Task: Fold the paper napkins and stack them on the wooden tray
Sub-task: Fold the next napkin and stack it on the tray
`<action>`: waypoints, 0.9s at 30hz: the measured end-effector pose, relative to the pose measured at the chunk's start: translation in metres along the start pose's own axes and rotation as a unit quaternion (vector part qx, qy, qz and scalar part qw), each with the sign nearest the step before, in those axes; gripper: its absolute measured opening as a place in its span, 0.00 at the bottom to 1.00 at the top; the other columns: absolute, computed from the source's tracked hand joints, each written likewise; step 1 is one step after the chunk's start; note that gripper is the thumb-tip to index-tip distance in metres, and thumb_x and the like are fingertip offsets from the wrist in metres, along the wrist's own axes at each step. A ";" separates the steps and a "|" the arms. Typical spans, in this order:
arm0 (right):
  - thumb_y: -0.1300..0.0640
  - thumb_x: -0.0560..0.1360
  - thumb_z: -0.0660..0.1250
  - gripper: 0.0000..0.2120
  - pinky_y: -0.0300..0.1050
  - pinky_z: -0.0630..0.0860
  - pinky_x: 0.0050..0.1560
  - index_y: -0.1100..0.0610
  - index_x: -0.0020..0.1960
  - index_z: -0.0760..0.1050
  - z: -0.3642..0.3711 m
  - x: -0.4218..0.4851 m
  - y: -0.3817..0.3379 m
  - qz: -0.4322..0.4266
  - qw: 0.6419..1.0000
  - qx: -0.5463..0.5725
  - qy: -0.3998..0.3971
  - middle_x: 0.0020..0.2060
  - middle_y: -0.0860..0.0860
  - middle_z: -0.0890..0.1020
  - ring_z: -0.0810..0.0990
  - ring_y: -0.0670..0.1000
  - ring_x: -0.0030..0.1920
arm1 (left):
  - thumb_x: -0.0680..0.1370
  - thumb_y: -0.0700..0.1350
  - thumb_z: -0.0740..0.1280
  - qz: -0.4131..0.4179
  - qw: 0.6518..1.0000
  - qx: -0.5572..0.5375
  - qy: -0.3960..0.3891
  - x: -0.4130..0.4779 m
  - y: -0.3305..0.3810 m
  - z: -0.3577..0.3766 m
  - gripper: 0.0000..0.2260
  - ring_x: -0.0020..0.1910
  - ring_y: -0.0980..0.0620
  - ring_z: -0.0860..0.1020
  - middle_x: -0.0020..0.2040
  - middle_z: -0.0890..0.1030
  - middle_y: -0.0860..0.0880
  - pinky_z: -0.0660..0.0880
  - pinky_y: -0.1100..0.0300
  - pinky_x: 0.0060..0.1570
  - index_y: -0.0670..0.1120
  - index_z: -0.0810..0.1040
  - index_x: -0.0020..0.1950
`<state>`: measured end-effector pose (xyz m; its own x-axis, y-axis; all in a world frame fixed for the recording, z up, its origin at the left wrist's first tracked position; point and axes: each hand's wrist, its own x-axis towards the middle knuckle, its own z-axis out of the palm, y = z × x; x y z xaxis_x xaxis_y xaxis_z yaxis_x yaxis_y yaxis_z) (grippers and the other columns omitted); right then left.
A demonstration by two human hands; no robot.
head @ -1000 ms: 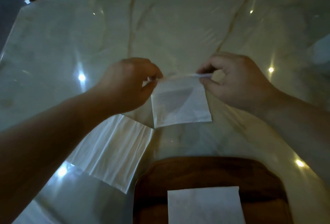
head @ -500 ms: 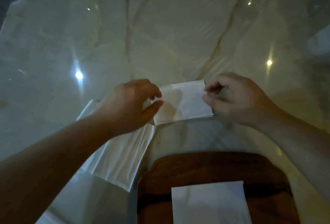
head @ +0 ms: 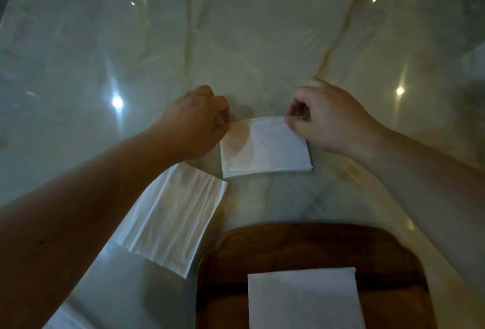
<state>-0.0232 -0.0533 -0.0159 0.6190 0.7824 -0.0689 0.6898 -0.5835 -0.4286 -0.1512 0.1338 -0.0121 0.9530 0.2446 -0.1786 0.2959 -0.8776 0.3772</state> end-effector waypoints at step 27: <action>0.59 0.71 0.72 0.04 0.33 0.72 0.34 0.52 0.42 0.77 -0.019 -0.167 -0.026 0.106 0.913 0.393 0.032 0.37 0.47 0.81 0.78 0.41 0.33 | 0.71 0.38 0.71 -0.160 0.863 -0.479 0.031 -0.148 0.082 0.008 0.07 0.22 0.44 0.78 0.31 0.81 0.51 0.77 0.54 0.27 0.49 0.78 0.36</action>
<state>-0.1372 -0.1725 0.0235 0.7451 0.6412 -0.1834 0.0846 -0.3637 -0.9277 -0.2687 0.0228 0.0383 0.8051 0.4587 -0.3760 0.4349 -0.0254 0.9001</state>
